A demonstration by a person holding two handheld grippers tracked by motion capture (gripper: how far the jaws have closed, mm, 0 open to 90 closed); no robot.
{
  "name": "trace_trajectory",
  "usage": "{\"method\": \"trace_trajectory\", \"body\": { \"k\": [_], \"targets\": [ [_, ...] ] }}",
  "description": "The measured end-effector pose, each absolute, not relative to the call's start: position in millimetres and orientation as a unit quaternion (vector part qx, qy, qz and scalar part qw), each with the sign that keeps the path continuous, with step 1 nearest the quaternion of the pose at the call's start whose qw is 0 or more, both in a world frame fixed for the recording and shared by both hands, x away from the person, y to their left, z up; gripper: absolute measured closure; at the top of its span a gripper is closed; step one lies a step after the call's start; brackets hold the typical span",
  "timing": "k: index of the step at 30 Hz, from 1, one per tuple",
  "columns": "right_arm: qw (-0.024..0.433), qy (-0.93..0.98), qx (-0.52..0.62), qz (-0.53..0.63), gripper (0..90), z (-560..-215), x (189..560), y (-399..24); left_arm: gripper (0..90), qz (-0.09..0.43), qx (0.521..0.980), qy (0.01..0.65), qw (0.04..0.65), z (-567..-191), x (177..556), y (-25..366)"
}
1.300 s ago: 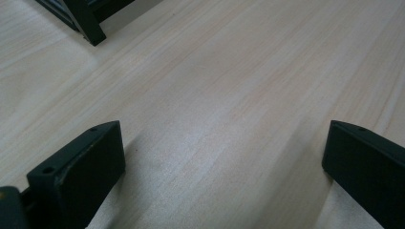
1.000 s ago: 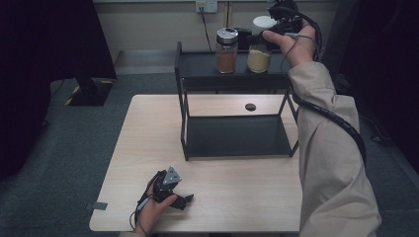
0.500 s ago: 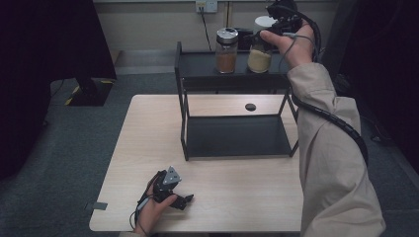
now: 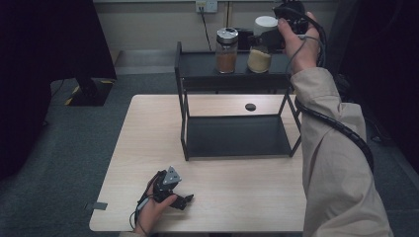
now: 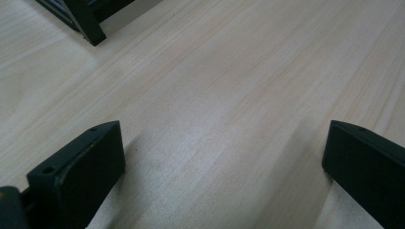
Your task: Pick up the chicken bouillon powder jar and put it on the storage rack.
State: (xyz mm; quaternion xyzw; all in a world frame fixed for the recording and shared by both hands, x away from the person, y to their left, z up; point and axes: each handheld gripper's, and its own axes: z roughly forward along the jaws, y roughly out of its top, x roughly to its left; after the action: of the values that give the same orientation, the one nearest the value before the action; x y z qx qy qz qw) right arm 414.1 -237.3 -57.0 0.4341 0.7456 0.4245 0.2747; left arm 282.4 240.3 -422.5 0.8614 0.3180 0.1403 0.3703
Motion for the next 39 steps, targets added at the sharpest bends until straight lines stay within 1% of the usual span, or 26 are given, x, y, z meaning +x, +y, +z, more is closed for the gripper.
{"method": "trace_trajectory", "body": {
  "k": [5, 14, 22, 39],
  "targets": [
    [0.276, 0.732, 0.436, 0.445, 0.1, -62.1, 403.4, -243.6, 0.0, 0.14, 0.861, 0.318, 0.371, -422.6, 282.4, 240.4],
    [0.282, 0.736, 0.427, 0.443, 0.1, -70.4, 390.9, -244.1, 0.0, 0.14, 0.862, 0.318, 0.37, -422.4, 282.6, 240.4],
    [0.267, 0.74, 0.422, 0.45, 0.2, -78.5, 382.3, -246.0, 0.0, 0.14, 0.862, 0.318, 0.37, -422.5, 282.5, 240.4],
    [0.271, 0.748, 0.405, 0.45, 0.2, -92.1, 361.8, -247.6, 0.0, 0.14, 0.862, 0.318, 0.37, -422.5, 282.5, 240.4]
  ]
}}
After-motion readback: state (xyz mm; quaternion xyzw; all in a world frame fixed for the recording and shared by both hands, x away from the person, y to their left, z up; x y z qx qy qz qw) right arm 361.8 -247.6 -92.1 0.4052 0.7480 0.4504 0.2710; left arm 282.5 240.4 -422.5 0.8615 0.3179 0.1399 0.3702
